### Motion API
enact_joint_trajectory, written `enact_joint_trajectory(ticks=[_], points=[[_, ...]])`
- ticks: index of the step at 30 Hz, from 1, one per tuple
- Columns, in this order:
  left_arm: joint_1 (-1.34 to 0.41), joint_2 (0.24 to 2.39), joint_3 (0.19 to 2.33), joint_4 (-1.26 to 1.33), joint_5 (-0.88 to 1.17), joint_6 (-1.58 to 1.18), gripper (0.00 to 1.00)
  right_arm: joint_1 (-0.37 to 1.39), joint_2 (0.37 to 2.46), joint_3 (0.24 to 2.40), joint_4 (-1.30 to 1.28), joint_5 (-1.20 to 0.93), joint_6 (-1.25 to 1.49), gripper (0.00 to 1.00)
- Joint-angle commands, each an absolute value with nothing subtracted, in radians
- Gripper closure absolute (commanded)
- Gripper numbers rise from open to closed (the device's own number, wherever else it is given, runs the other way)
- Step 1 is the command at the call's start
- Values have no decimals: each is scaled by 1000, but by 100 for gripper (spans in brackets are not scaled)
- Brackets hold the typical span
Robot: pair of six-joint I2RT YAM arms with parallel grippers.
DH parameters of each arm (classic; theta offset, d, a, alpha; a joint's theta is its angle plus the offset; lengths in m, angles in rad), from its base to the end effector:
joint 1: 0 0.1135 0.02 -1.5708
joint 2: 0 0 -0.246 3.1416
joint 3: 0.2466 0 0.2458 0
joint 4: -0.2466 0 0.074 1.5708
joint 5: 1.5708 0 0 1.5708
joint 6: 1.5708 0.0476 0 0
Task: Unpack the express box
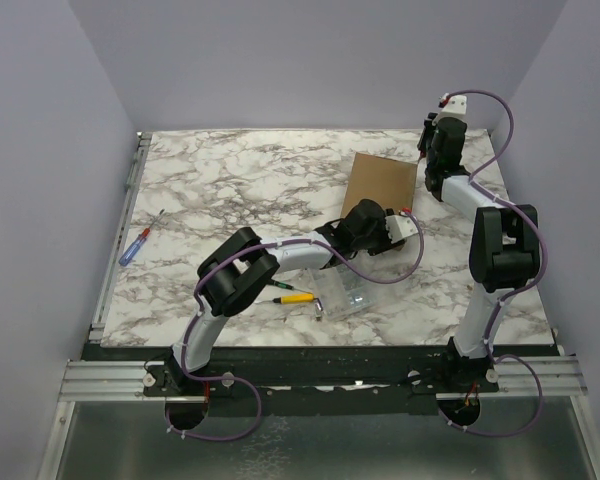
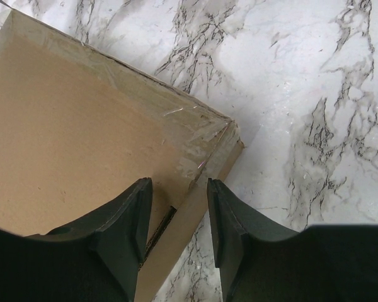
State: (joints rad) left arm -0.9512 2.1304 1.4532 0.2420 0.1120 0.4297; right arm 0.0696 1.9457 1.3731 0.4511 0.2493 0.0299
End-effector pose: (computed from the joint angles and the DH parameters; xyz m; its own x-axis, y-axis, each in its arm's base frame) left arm 0.2767 -0.3971 0.1682 0.1390 0.5180 -0.8440 0.8910 0.3066 0.3349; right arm 0.4619 0.0204 0.2491 -0.1156 0.0210 -0.9931 0.1805 0.9836 -0.0002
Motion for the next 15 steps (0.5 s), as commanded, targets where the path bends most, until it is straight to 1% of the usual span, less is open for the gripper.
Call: enact_joint_trajectory(ticks=[1, 15], points=[[-957, 2155, 1483, 232, 116, 420, 54, 63, 1971, 1379, 452, 267, 51, 100], [-957, 2181, 1502, 247, 26, 365, 57, 77, 1901, 1261, 449, 285, 97, 100]])
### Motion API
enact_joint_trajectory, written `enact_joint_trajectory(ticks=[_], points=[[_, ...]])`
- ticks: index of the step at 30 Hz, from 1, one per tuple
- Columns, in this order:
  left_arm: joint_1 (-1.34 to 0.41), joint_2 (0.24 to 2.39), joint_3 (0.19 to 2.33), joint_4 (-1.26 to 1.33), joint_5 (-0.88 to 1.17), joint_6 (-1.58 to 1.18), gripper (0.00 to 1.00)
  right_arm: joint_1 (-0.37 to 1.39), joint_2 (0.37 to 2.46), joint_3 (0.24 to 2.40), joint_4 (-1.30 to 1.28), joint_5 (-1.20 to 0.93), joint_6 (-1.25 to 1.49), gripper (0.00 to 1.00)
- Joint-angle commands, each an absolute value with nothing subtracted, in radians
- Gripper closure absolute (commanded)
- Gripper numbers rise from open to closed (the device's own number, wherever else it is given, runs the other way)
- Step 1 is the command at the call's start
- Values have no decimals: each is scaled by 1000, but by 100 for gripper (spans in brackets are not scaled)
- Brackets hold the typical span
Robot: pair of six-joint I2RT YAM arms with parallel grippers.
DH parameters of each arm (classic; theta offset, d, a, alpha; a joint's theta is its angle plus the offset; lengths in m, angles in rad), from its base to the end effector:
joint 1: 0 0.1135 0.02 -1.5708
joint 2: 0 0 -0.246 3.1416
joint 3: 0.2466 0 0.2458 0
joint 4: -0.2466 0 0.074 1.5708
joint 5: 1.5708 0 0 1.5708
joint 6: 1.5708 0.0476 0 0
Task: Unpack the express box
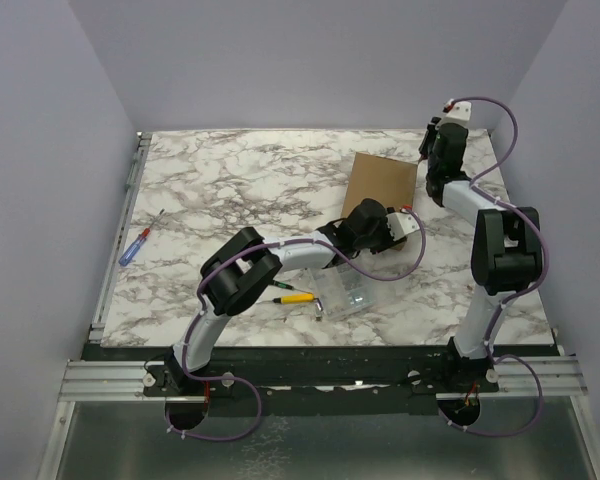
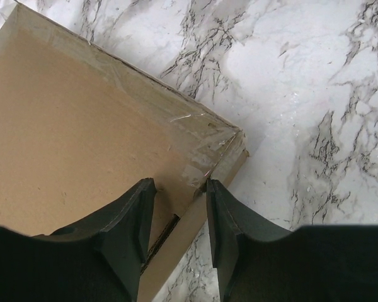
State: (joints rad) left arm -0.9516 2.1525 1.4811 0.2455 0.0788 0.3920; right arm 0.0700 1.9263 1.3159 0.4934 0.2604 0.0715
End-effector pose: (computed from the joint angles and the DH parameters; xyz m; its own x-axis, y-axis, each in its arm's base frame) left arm 0.2812 -0.4010 0.1676 0.1045 0.5097 -0.8540 0.8803 0.3522 0.3179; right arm 0.4543 0.0196 0.2426 -0.1028 0.0620 -0.9928 0.1953 0.9799 0.0410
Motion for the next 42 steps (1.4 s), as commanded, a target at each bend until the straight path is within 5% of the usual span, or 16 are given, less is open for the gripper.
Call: enact_joint_trajectory(ticks=[1, 42], points=[[-957, 2180, 1501, 247, 24, 363, 57, 80, 1894, 1254, 448, 290, 97, 100], [-956, 2177, 1447, 325, -67, 275, 59, 195, 1718, 1115, 201, 410, 193, 100]])
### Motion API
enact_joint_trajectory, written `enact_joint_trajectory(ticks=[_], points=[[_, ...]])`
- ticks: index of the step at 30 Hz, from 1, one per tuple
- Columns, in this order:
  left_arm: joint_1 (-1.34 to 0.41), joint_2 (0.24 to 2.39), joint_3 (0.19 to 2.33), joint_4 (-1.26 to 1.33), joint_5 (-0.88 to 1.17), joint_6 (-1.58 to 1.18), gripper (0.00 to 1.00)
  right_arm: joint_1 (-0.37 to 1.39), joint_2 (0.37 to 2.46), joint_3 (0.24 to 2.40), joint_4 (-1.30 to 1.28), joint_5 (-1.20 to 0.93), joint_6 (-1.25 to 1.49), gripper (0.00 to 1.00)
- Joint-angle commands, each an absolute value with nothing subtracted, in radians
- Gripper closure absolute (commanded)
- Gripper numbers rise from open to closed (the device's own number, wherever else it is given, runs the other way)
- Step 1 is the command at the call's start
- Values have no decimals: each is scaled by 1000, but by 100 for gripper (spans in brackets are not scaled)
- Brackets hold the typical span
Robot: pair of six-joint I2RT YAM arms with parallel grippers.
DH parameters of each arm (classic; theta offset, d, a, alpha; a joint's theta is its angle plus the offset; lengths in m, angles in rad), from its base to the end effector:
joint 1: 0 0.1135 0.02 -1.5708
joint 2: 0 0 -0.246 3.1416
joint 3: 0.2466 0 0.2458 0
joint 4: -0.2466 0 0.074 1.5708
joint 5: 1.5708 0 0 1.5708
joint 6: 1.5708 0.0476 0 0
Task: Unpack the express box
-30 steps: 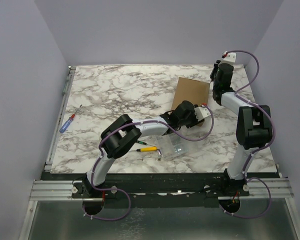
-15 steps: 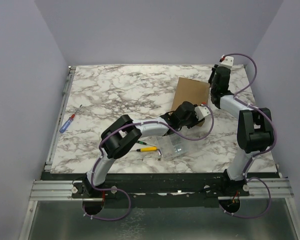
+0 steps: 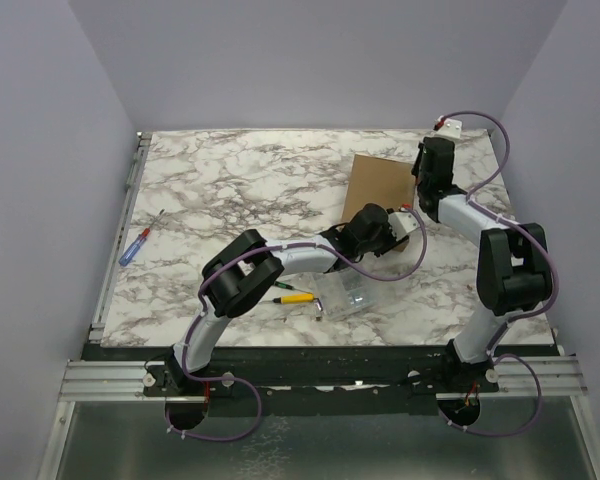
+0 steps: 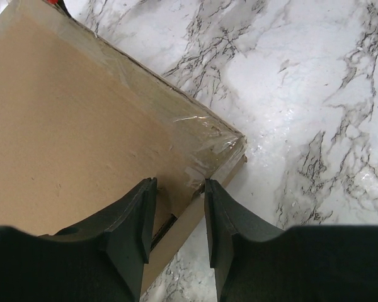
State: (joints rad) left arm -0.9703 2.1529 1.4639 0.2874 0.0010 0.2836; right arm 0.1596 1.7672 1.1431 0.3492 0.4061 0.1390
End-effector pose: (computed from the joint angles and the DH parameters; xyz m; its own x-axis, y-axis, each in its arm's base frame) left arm 0.2764 -0.4037 0.1662 0.0190 0.4675 -0.8838 0.8544 0.4515 0.2572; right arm 0.4076 0.0466 0.2322 -0.2336 0.0913 -0.9680 0.2643 0.9641 0.0272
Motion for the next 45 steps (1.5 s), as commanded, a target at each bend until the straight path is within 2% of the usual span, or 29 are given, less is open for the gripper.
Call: enact_joint_trajectory(ticks=[1, 17, 32, 45], points=[[-956, 2176, 1444, 326, -67, 274, 59, 197, 1714, 1117, 189, 411, 198, 100], [-949, 2160, 1406, 367, -76, 275, 60, 232, 1671, 1182, -151, 410, 305, 100], [-946, 2159, 1387, 398, -92, 249, 60, 302, 1524, 1071, -236, 426, 336, 100], [-946, 2157, 1375, 415, -98, 220, 61, 311, 1422, 1013, -314, 342, 393, 100]])
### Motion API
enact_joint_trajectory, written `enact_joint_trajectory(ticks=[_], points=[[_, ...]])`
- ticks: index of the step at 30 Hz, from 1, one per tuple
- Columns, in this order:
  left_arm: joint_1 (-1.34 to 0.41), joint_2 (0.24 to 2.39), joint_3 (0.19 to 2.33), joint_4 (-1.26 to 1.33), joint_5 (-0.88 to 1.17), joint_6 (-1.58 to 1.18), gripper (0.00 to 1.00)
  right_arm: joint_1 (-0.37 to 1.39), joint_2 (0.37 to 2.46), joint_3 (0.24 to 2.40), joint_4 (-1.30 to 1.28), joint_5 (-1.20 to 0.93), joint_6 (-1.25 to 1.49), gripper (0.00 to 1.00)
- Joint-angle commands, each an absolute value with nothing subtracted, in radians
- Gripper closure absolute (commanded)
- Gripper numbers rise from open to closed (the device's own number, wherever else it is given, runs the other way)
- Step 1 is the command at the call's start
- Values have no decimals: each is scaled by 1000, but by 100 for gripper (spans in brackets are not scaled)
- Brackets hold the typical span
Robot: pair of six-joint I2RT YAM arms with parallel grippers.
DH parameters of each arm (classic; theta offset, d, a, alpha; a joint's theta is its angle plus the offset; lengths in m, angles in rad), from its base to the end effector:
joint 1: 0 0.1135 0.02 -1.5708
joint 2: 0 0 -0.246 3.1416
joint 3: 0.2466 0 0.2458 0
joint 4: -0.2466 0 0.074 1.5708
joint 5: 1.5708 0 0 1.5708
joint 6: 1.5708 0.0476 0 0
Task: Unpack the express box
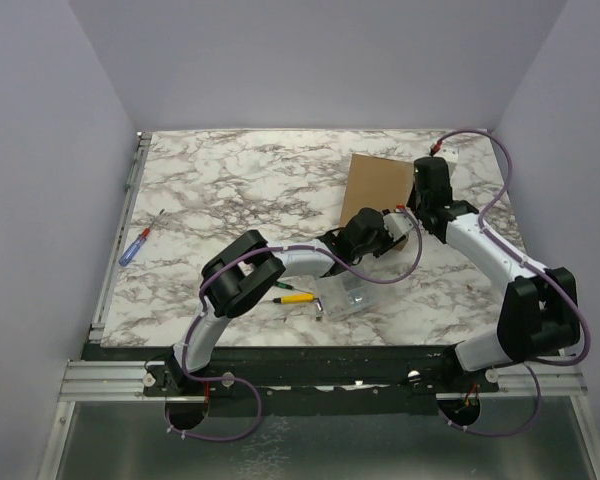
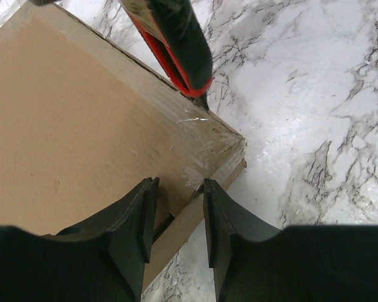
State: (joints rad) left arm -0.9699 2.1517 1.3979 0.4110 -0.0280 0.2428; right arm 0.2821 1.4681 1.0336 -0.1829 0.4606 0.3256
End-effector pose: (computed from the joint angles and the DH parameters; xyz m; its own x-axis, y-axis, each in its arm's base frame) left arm 0.2749 -0.3988 0.1589 0.0102 0.4102 -0.9119 0.8315 0.5030 0.2356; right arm 0.3242 0.0719 0.2448 -0.4952 0.1548 -0.8549 0.2714 0.9623 0.0170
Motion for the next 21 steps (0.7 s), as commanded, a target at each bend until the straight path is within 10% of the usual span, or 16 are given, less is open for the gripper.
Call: enact_joint_trajectory(ticks=[1, 21], points=[[-946, 2158, 1373, 417, -98, 219, 61, 311, 1420, 1012, -320, 337, 395, 100], [-947, 2163, 1368, 426, -86, 203, 62, 315, 1367, 986, -373, 302, 424, 100]])
